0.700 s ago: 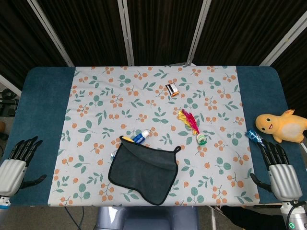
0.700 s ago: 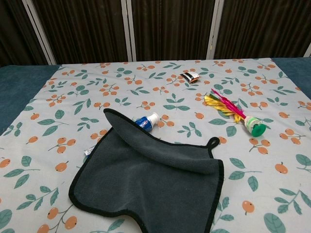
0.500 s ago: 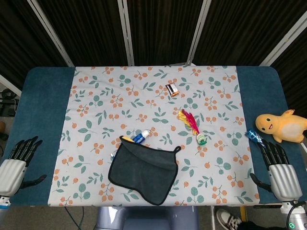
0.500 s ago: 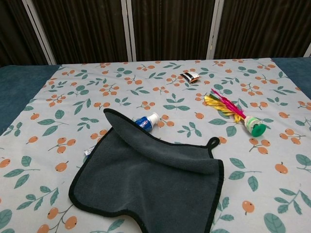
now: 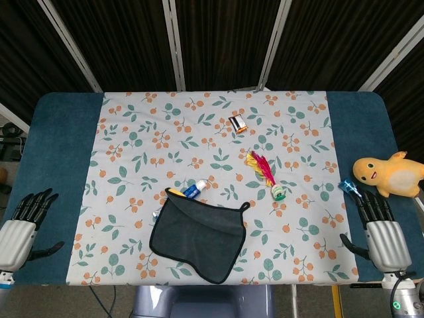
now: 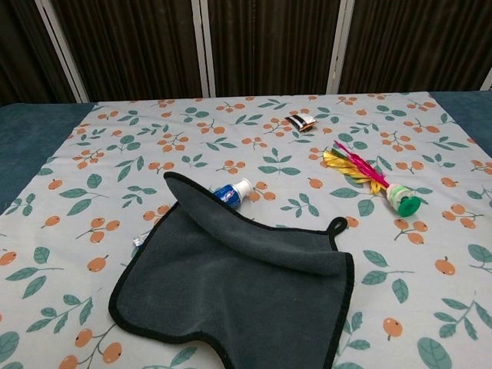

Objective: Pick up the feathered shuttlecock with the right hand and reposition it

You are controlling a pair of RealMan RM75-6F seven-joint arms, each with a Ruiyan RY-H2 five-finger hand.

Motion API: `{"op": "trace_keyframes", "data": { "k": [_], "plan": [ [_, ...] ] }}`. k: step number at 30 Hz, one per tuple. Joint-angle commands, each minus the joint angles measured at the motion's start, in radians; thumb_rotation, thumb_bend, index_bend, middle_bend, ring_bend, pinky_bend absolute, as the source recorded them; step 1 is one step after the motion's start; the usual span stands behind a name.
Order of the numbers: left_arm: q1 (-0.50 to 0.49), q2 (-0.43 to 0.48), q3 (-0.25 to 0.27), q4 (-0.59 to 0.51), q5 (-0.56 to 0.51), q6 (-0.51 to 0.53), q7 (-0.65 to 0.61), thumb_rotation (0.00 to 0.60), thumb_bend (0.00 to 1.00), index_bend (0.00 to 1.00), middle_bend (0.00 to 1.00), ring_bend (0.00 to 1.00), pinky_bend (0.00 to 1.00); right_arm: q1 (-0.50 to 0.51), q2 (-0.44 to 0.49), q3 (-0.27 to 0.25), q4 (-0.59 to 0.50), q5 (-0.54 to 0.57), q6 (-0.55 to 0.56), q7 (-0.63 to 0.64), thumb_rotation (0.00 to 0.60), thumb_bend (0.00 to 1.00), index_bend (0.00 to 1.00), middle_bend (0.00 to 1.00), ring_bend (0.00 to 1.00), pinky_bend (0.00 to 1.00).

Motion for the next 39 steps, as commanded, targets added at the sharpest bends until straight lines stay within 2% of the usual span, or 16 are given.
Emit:
{"op": "trace_keyframes", "data": {
  "k": [1,7,13,16,21,29,39],
  "plan": [
    [-0.001,0.001,0.001,-0.001,0.002,0.000,-0.004,0.597,0.18,0.00,0.00,0.00,0.00,0.053,-0.013,0.038,-0.066,0.047,-0.067,-0.082,0.600,0.16,0.09,0.00,0.00,0.00],
    [-0.002,0.008,0.001,-0.006,-0.008,-0.009,-0.021,0.597,0.18,0.00,0.00,0.00,0.00,0.181,-0.116,0.133,-0.124,0.215,-0.205,-0.274,0.600,0.16,0.13,0.00,0.00,0.00],
    [-0.003,0.015,0.001,-0.009,-0.016,-0.015,-0.040,0.598,0.18,0.00,0.00,0.00,0.00,0.312,-0.276,0.242,-0.079,0.446,-0.287,-0.398,0.600,0.16,0.19,0.01,0.00,0.00],
    [-0.007,0.024,-0.001,-0.016,-0.028,-0.026,-0.060,0.597,0.18,0.00,0.00,0.00,0.00,0.395,-0.381,0.295,-0.005,0.571,-0.298,-0.482,0.600,0.16,0.22,0.02,0.00,0.00],
    [-0.012,0.031,0.000,-0.018,-0.029,-0.036,-0.081,0.600,0.18,0.00,0.00,0.00,0.00,0.496,-0.520,0.355,0.126,0.691,-0.294,-0.531,0.600,0.16,0.28,0.07,0.00,0.00],
    [-0.021,0.036,0.000,-0.020,-0.030,-0.051,-0.102,0.599,0.18,0.00,0.00,0.00,0.00,0.610,-0.682,0.405,0.363,0.780,-0.296,-0.541,0.600,0.16,0.31,0.08,0.00,0.00],
    [-0.031,0.033,-0.002,-0.022,-0.037,-0.068,-0.105,0.598,0.18,0.00,0.00,0.00,0.00,0.680,-0.796,0.460,0.588,0.854,-0.327,-0.473,0.600,0.15,0.31,0.08,0.00,0.00]
  ]
}}
